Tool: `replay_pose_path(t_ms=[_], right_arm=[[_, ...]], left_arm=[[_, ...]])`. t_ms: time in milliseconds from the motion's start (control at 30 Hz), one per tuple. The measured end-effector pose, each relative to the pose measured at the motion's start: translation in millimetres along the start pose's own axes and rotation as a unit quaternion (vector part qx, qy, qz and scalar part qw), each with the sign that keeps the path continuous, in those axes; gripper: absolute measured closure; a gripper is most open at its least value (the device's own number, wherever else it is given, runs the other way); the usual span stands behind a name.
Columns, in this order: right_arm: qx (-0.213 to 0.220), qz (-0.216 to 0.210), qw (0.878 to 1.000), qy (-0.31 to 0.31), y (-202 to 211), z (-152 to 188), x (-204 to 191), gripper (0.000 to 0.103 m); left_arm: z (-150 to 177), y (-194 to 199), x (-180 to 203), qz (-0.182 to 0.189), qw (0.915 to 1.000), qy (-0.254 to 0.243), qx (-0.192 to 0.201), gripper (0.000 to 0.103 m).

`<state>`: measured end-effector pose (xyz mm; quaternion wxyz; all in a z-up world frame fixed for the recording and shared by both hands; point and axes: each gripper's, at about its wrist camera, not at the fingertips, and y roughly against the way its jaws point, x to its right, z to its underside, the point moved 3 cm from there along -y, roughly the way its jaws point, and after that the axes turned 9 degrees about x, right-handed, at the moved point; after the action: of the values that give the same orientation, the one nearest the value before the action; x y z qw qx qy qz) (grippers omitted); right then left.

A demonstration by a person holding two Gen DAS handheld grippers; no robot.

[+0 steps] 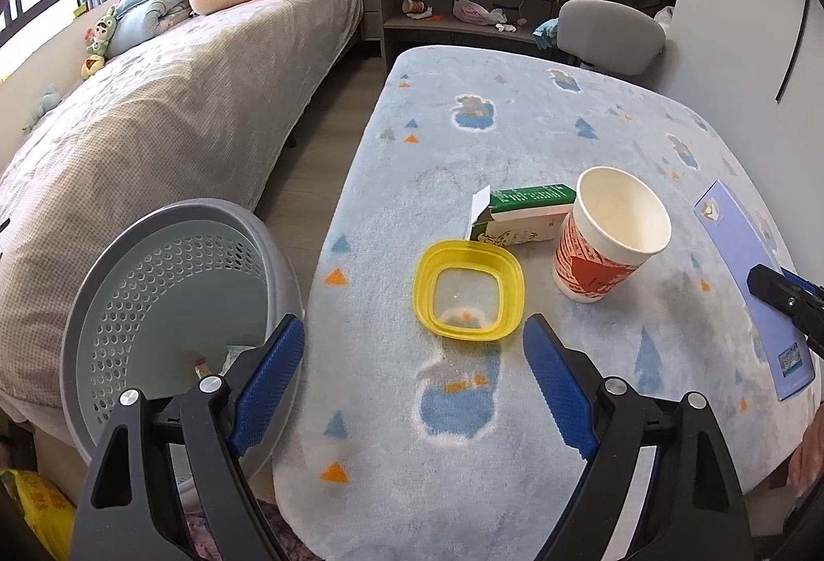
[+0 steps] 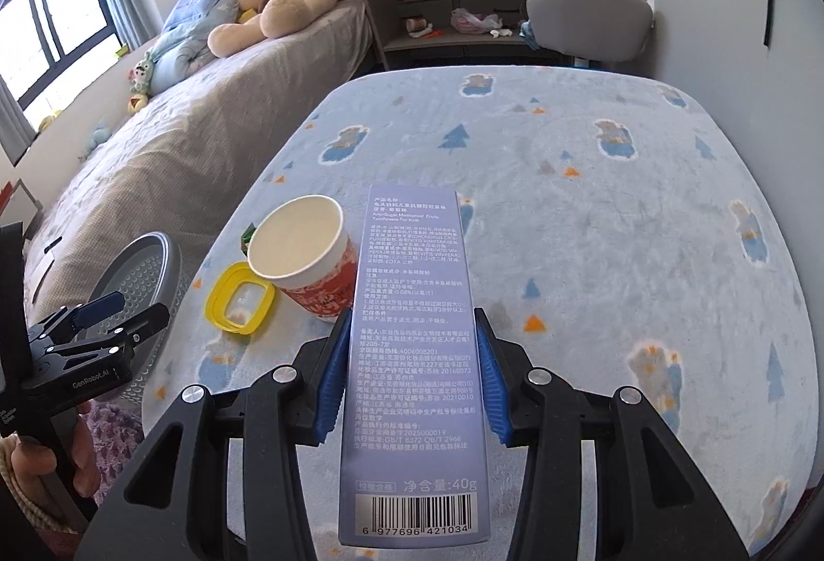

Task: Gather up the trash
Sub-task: 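Lift the lavender box with the right tool while the left tool approaches the yellow lid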

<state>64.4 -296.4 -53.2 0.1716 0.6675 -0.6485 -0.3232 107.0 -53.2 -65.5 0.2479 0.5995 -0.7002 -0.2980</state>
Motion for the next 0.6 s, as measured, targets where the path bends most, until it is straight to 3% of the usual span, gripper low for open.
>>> replay_pose_path(t_ms=[233, 600], right_arm=[[0.007, 0.017, 0.999, -0.031, 5.1, 16.5, 17.0, 0.060], [0.000, 0.017, 0.998, -0.052, -0.8, 31.1, 24.6, 0.060]], left_arm=[[4.1, -23.1, 15.7, 0.020, 0.9996, -0.006, -0.021, 0.020], [11.7, -69.4, 27.9, 0.021, 0.9983, -0.006, -0.054, 0.020]])
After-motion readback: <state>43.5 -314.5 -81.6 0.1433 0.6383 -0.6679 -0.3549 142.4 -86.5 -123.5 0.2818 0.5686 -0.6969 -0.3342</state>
